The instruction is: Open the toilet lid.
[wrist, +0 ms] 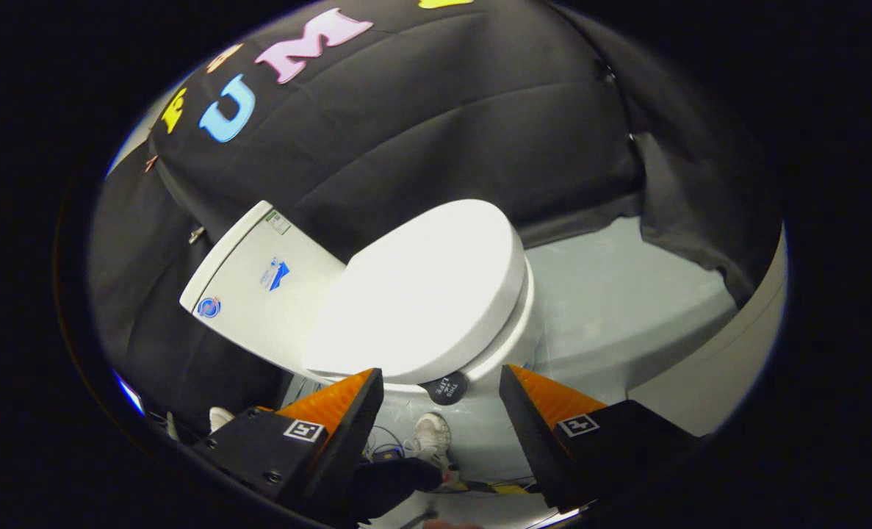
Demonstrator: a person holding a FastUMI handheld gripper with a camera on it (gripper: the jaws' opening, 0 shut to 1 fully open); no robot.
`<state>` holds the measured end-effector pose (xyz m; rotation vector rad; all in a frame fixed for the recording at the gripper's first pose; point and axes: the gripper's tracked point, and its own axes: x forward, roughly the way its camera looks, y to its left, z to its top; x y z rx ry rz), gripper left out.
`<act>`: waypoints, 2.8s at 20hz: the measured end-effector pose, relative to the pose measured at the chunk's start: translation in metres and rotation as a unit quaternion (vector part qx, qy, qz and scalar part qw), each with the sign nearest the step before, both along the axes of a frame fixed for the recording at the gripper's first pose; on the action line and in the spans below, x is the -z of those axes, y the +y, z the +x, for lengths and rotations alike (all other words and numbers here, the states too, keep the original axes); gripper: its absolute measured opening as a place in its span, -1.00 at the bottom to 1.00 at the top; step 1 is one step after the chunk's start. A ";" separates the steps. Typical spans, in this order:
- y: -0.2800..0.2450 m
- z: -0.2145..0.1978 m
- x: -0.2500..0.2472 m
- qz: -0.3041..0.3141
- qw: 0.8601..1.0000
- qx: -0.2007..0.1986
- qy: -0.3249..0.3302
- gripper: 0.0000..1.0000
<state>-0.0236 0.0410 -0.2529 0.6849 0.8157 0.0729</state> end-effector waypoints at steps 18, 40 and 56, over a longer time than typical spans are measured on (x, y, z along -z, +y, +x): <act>0.020 0.006 0.080 0.060 0.997 0.011 0.042 0.98; 0.046 0.022 0.089 0.105 0.993 -0.010 0.046 -0.51; 0.111 0.062 -0.104 0.037 0.982 -0.127 -0.135 -0.88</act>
